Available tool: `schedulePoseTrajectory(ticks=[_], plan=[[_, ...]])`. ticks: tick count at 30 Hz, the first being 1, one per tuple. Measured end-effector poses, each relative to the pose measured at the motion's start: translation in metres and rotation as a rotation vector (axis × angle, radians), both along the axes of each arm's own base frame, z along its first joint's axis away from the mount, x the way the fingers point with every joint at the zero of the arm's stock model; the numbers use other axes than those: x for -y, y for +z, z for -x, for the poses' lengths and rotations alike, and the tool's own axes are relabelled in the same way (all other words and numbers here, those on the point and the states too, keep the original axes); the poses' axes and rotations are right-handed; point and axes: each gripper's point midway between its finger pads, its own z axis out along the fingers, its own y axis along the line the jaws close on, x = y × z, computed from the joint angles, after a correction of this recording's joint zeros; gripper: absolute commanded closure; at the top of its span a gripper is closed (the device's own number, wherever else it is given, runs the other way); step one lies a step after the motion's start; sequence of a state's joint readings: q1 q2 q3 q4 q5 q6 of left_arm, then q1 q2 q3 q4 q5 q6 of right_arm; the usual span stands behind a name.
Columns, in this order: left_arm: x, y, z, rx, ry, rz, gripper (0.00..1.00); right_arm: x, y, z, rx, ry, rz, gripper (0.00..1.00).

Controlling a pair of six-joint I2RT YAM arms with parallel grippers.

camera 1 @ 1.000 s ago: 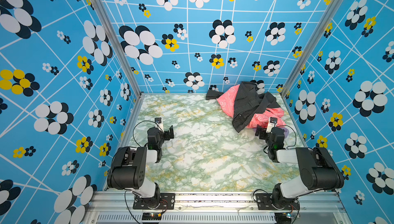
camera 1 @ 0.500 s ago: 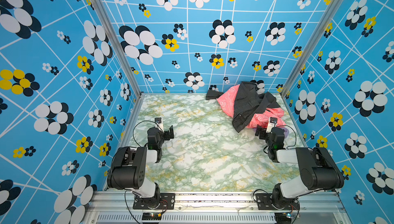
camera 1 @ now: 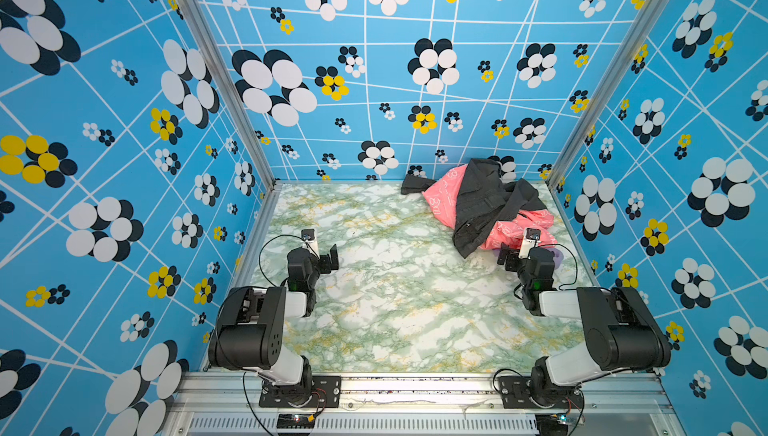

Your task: Pick out a specific cloth from the pile

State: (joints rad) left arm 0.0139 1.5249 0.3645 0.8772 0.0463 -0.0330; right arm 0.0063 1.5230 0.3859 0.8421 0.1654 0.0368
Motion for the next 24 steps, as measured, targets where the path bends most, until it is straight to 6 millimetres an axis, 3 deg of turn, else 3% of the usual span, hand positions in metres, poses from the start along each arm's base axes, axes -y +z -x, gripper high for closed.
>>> schedulePoseTrajectory(ticks=[2,5,9,12,16,19,24], plan=[[-0.001,0.005,0.002,-0.004,0.013,-0.007,0.01,0.000,0.006,-0.001,-0.024,-0.001,0.001,0.01],[-0.003,0.029,0.002,0.024,0.037,-0.018,0.01,0.000,0.036,-0.003,-0.006,0.004,0.011,0.01],[-0.011,0.076,0.005,0.070,0.103,-0.017,0.01,0.000,0.078,0.009,0.043,0.014,0.035,0.01],[-0.021,0.118,0.010,0.093,0.171,-0.007,0.01,-0.001,0.096,0.022,0.042,0.024,0.042,0.01],[-0.029,0.158,0.019,0.087,0.225,0.007,0.01,-0.003,0.112,0.035,0.009,0.033,0.038,0.01],[-0.036,0.167,0.027,0.039,0.270,0.029,0.01,0.003,0.124,0.043,-0.017,-0.003,0.031,0.01],[-0.036,0.166,0.042,-0.018,0.276,0.105,0.01,0.022,0.135,0.047,-0.090,-0.118,0.011,0.01]])
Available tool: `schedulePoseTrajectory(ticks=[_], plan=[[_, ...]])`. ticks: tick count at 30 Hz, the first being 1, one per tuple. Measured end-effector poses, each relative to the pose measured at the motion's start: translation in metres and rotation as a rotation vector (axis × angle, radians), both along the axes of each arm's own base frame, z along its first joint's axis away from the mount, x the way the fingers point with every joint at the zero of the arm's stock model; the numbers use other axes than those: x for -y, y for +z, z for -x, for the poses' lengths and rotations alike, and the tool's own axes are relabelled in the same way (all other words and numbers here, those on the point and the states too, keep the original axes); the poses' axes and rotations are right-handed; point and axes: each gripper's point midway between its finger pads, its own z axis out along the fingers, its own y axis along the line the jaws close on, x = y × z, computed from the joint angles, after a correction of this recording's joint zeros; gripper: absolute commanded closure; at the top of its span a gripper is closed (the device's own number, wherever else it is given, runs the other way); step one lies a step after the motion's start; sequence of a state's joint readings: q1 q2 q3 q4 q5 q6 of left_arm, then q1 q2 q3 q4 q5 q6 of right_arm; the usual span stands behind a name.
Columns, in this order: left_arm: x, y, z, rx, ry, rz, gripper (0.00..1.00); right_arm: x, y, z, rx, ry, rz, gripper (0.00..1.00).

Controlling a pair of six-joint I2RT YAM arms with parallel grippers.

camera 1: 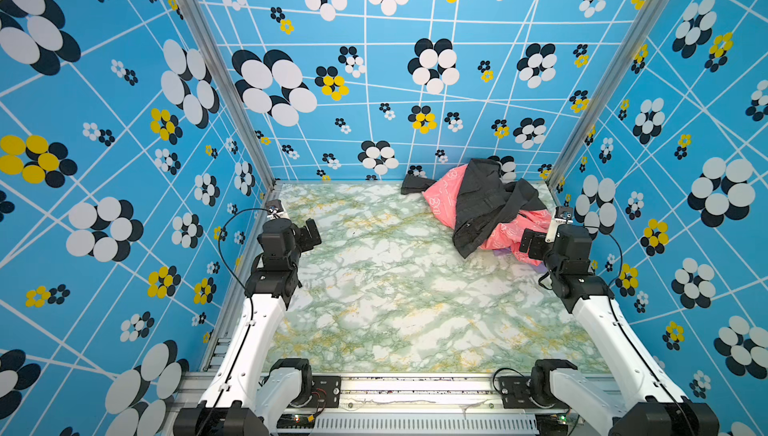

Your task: Pick out a specific cloth from the pile

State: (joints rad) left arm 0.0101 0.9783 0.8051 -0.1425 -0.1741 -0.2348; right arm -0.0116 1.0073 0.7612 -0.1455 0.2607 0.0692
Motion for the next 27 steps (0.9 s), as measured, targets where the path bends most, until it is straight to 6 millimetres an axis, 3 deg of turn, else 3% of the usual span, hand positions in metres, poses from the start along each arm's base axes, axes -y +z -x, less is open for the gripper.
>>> schedulePoseTrajectory(ticks=[4,10,18,23,27], plan=[[0.006,0.001,0.003,0.011,-0.020,0.087,0.01,0.016,0.001,-0.002,-0.078,-0.079,-0.031,0.01],[0.025,-0.018,0.001,-0.057,-0.084,0.203,0.01,0.043,-0.007,0.003,-0.147,-0.204,-0.126,0.02],[0.054,-0.020,0.003,-0.077,-0.198,0.309,0.01,0.084,-0.029,0.021,-0.122,-0.429,-0.398,0.11],[0.070,-0.030,-0.001,-0.109,-0.243,0.351,0.01,0.103,-0.061,0.038,-0.104,-0.584,-0.596,0.19],[0.081,-0.041,-0.004,-0.149,-0.268,0.377,0.01,0.105,-0.096,0.049,-0.139,-0.675,-0.724,0.30]])
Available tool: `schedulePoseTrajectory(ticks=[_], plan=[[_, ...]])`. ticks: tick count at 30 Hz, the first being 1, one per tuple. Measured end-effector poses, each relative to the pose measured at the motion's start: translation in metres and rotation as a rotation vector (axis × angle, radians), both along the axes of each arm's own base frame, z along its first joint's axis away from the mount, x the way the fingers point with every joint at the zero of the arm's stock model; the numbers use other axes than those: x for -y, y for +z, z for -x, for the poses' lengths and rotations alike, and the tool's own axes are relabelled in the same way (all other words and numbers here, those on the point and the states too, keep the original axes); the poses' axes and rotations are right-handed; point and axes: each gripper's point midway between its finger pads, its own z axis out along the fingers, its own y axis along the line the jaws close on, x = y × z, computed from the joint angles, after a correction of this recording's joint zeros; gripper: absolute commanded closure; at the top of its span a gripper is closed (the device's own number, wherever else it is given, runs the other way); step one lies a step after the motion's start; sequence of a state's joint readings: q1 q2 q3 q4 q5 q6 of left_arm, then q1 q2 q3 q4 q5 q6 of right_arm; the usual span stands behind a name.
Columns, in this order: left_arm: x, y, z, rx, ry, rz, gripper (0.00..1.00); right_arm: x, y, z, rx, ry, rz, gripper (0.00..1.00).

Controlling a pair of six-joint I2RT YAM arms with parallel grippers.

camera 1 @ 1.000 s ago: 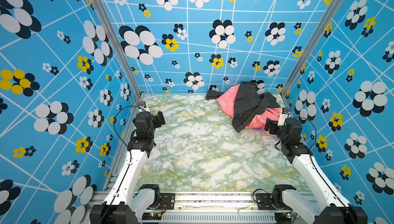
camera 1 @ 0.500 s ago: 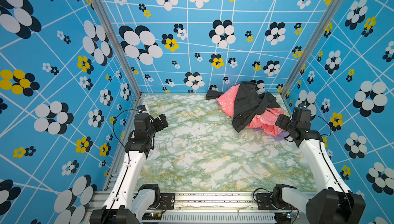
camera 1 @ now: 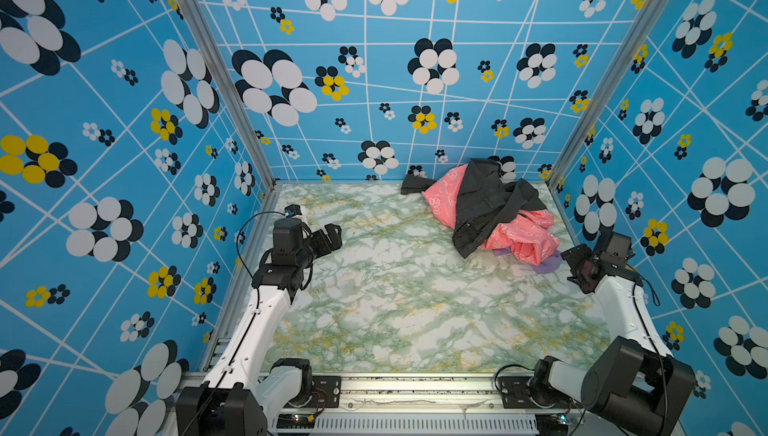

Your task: Pick out a specific cloth from the pile

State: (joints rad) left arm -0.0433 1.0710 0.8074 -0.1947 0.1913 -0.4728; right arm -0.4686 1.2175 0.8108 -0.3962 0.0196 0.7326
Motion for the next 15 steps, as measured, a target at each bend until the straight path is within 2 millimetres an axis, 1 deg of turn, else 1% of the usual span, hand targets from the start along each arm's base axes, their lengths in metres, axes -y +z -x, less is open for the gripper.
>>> schedulePoseTrajectory(ticks=[3,6,12,15], plan=[[0.005,-0.004,-0.002,-0.018,-0.011,0.014,0.01,-0.001,-0.016,0.003,-0.001,-0.044,-0.067,0.34],[0.007,-0.004,-0.005,-0.018,-0.015,0.031,0.01,-0.002,-0.025,0.002,0.023,-0.077,-0.117,0.37],[0.011,-0.005,-0.011,-0.016,-0.017,0.068,0.01,-0.003,-0.047,-0.004,0.080,-0.124,-0.227,0.43],[0.013,-0.006,-0.016,-0.012,-0.020,0.079,0.01,-0.006,-0.052,-0.011,0.104,-0.122,-0.268,0.44]])
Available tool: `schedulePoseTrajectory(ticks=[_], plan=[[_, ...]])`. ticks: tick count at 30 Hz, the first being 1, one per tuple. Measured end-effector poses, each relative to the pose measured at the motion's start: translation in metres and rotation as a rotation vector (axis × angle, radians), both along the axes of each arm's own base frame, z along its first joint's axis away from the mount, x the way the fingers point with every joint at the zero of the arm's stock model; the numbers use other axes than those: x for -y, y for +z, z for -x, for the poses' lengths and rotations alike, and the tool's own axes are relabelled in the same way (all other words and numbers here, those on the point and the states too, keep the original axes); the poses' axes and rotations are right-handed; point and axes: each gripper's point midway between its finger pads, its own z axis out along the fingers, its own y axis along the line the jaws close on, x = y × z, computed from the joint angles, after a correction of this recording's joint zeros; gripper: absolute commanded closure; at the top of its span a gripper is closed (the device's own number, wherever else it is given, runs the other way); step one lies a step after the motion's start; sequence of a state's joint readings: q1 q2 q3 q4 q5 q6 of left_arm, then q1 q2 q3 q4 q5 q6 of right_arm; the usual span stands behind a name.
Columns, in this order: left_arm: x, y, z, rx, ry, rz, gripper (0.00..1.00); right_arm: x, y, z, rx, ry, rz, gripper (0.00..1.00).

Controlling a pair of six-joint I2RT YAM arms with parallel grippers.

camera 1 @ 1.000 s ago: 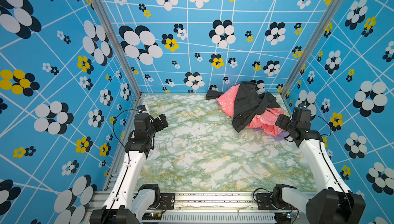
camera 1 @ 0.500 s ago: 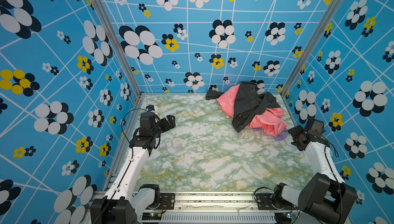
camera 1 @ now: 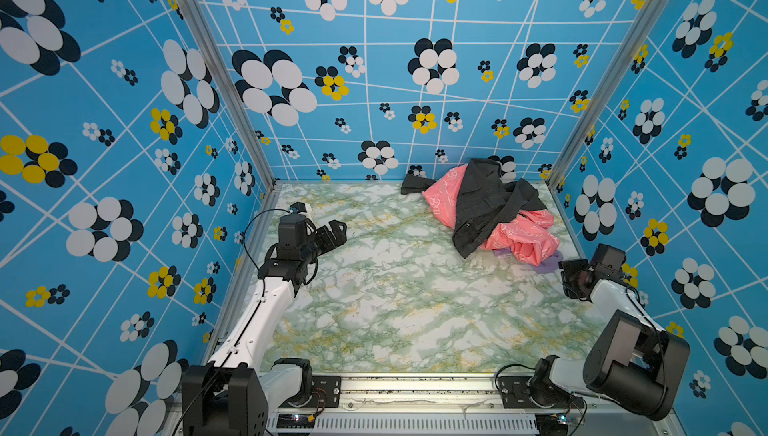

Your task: Pick out a specific cloth from the pile

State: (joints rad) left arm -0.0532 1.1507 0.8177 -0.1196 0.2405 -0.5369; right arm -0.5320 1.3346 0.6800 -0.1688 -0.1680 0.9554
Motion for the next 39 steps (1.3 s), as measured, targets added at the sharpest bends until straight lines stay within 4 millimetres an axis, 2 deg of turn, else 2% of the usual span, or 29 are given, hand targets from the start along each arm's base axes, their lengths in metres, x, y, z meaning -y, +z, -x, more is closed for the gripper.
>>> schedulePoseTrajectory(ticks=[4,10,18,30,35,39], plan=[[0.002,-0.007,-0.007,-0.008,-0.009,0.008,0.01,-0.003,-0.003,-0.011,0.037,0.010,-0.042,0.44],[0.006,-0.025,-0.016,-0.054,-0.025,0.015,0.01,-0.006,-0.013,-0.016,0.040,0.006,-0.090,0.46],[0.010,-0.007,-0.028,-0.013,-0.046,0.025,0.01,-0.005,-0.019,-0.025,0.062,0.001,-0.115,0.45],[0.011,-0.004,-0.025,-0.012,-0.053,0.025,0.01,-0.006,-0.038,-0.043,0.098,0.024,-0.157,0.43],[0.011,0.007,-0.018,0.005,-0.053,0.026,0.01,-0.006,-0.043,-0.048,0.107,0.036,-0.169,0.52],[0.009,0.021,-0.011,0.039,-0.046,0.023,0.01,-0.006,-0.047,-0.052,0.118,0.045,-0.171,0.68]])
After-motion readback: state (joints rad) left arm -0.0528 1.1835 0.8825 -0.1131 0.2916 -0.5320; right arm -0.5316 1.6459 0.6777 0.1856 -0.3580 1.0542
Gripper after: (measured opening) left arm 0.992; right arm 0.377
